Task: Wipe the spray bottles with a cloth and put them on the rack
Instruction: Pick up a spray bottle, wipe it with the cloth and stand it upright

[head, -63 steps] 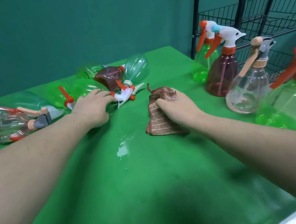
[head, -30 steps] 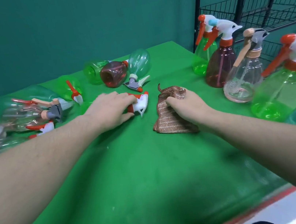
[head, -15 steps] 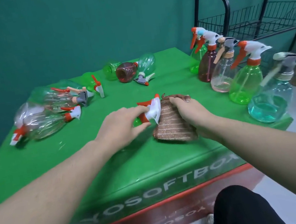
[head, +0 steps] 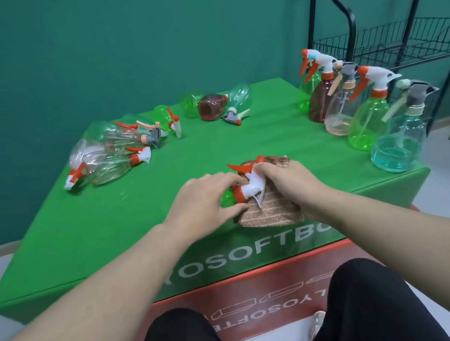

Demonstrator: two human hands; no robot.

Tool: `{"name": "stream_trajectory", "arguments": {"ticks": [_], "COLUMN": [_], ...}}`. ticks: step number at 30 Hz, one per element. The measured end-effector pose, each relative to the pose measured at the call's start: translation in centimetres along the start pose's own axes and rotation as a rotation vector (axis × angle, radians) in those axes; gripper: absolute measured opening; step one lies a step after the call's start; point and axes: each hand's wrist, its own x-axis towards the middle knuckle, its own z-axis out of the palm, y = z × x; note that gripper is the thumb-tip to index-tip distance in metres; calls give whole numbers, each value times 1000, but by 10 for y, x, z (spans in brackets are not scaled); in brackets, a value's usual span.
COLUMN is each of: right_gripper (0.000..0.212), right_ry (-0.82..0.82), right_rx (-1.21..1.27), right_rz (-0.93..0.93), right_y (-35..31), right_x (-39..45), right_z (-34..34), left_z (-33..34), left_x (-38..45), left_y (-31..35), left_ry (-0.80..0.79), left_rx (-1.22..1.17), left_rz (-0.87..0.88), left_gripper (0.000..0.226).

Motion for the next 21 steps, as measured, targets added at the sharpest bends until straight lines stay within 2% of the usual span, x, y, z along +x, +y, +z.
{"name": "stream_trajectory", "arguments": {"ticks": [3, 6, 11, 14, 18, 21], "right_gripper": [13, 12, 18, 21, 5, 10], "right_ry": [28, 39, 24, -2, 14, 39], "right_rx": [20, 58, 81, 109, 140, 176], "right_rz": [-10, -2, 4, 29, 20, 2], "right_y": [2, 2, 4, 5, 10, 11], "right_x": [-4, -6, -3, -1, 5, 10], "right_z": [-4, -7, -10, -15, -21, -20], "left_z": [-1, 0, 3, 1, -8, -12], "left_x": [-6, -10, -6, -7, -8, -7], "left_y": [-8, -20, -24, -32, -40, -39], "left_ry": [-51, -131, -169, -161, -116, -118], "left_rx": [47, 108, 85, 49, 20, 71], "left_rz": [-28, -20, -13, -65, -133, -116], "left_gripper": [77, 85, 87, 87, 88, 88]}}
